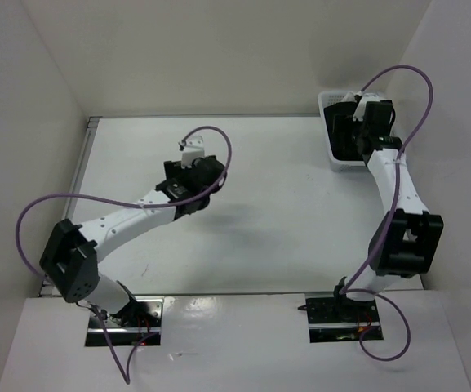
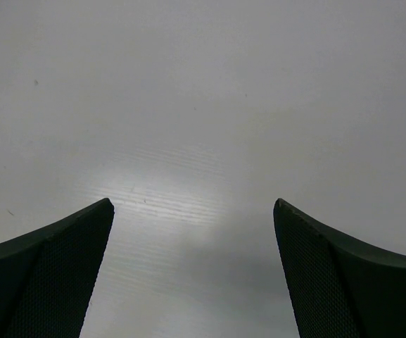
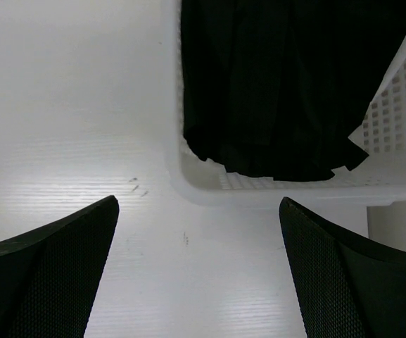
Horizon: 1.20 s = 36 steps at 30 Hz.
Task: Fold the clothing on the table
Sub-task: Grab the skirt from the pile
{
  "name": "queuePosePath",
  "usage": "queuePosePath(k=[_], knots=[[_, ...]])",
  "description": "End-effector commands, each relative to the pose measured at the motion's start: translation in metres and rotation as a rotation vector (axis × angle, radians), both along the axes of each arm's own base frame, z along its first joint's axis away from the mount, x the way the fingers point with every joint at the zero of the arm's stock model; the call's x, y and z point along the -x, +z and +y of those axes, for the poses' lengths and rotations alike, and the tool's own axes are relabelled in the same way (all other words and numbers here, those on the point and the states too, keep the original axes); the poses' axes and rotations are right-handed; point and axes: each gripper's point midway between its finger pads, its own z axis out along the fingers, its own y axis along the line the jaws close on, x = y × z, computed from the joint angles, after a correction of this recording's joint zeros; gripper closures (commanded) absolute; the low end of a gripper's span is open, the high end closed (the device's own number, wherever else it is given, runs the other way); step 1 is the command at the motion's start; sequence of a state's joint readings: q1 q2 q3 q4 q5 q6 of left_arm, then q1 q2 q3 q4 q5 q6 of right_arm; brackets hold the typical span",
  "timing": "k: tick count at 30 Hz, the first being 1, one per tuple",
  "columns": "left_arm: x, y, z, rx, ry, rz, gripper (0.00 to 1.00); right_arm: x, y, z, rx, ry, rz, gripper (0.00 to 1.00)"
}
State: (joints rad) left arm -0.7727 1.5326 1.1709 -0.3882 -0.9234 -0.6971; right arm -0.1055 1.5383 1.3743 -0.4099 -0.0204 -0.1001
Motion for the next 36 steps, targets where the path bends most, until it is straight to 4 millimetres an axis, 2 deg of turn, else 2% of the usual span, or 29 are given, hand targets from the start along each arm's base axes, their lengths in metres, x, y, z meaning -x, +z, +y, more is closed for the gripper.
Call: queuePosePath(k=[1, 3, 4, 6, 7, 8, 9, 10, 12, 13, 14, 15, 17, 18, 20, 21, 24, 26, 29, 30, 31, 33, 34, 35, 36], knots=[[-0.019, 0.038, 0.006, 0.117, -0.115, -0.054, 0.00, -0.018, 0.000, -0.020, 0.010, -0.019, 0.003, 0.01], [-0.027, 0.043, 0.009, 0.191, -0.169, -0.051, 0.00, -0.027, -0.001, -0.027, 0.019, -0.024, 0.005, 0.01], [-0.037, 0.045, 0.026, 0.195, -0.149, -0.050, 0.00, -0.032, -0.002, -0.036, 0.025, -0.045, 0.003, 0.01], [-0.045, 0.054, 0.038, 0.225, -0.147, -0.068, 0.00, -0.044, -0.011, -0.049, 0.016, -0.060, 0.015, 0.01], [-0.050, 0.052, 0.037, 0.247, -0.166, -0.052, 0.00, -0.048, -0.013, -0.053, 0.007, -0.060, 0.017, 0.01], [-0.057, 0.056, 0.052, 0.260, -0.139, -0.062, 0.00, -0.055, -0.020, -0.064, 0.000, -0.073, 0.026, 0.01], [-0.061, 0.045, 0.052, 0.274, -0.153, -0.030, 0.00, -0.059, -0.024, -0.063, -0.008, -0.063, 0.031, 0.01], [-0.066, 0.044, 0.069, 0.290, -0.128, -0.028, 0.00, -0.062, -0.028, -0.068, -0.009, -0.072, 0.039, 0.03], [-0.074, 0.031, 0.081, 0.366, -0.116, -0.029, 0.00, -0.074, -0.041, -0.073, 0.002, -0.074, 0.059, 0.07], [-0.074, 0.027, 0.075, 0.431, -0.190, -0.011, 0.00, -0.077, -0.045, -0.076, 0.015, -0.076, 0.066, 0.07], [-0.083, 0.024, 0.097, 0.489, -0.148, -0.034, 0.00, -0.084, -0.051, -0.078, 0.013, -0.076, 0.073, 0.08], [-0.083, 0.009, 0.103, 0.515, -0.141, -0.007, 0.00, -0.087, -0.054, -0.081, 0.025, -0.078, 0.078, 0.08], [-0.087, 0.001, 0.113, 0.530, -0.129, 0.004, 0.00, -0.094, -0.056, -0.083, 0.033, -0.073, 0.076, 0.10], [-0.087, -0.012, 0.115, 0.522, -0.108, 0.037, 0.00, -0.097, -0.066, -0.084, 0.030, -0.072, 0.093, 0.10], [-0.089, -0.022, 0.118, 0.505, -0.096, 0.057, 0.00, -0.105, -0.065, -0.085, 0.032, -0.073, 0.084, 0.10], [-0.092, -0.019, 0.122, 0.506, -0.089, 0.040, 0.00, -0.108, -0.076, -0.086, 0.028, -0.072, 0.100, 0.11], [-0.090, -0.026, 0.129, 0.514, -0.082, 0.041, 0.00, -0.116, -0.083, -0.088, 0.027, -0.072, 0.108, 0.16], [-0.089, -0.028, 0.126, 0.524, -0.097, 0.045, 0.00, -0.121, -0.094, -0.089, 0.023, -0.071, 0.127, 0.23], [-0.086, -0.026, 0.126, 0.514, -0.104, 0.040, 0.00, -0.124, -0.111, -0.088, 0.029, -0.076, 0.157, 0.44], [-0.085, -0.022, 0.126, 0.514, -0.107, 0.031, 0.00, -0.125, -0.117, -0.082, 0.028, -0.065, 0.166, 0.49], [-0.083, -0.027, 0.126, 0.514, -0.104, 0.043, 0.00, -0.127, -0.122, -0.085, 0.035, -0.076, 0.172, 0.55], [-0.080, -0.018, 0.125, 0.519, -0.118, 0.018, 0.00, -0.128, -0.129, -0.084, 0.056, -0.078, 0.193, 0.59], [-0.078, -0.022, 0.125, 0.519, -0.116, 0.027, 0.00, -0.129, -0.127, -0.079, 0.070, -0.068, 0.195, 0.60], [-0.078, -0.017, 0.125, 0.519, -0.119, 0.015, 0.00, -0.131, -0.132, -0.072, 0.070, -0.056, 0.204, 0.60], [-0.077, -0.012, 0.125, 0.519, -0.122, 0.003, 0.00, -0.130, -0.132, -0.074, 0.079, -0.066, 0.206, 0.60]])
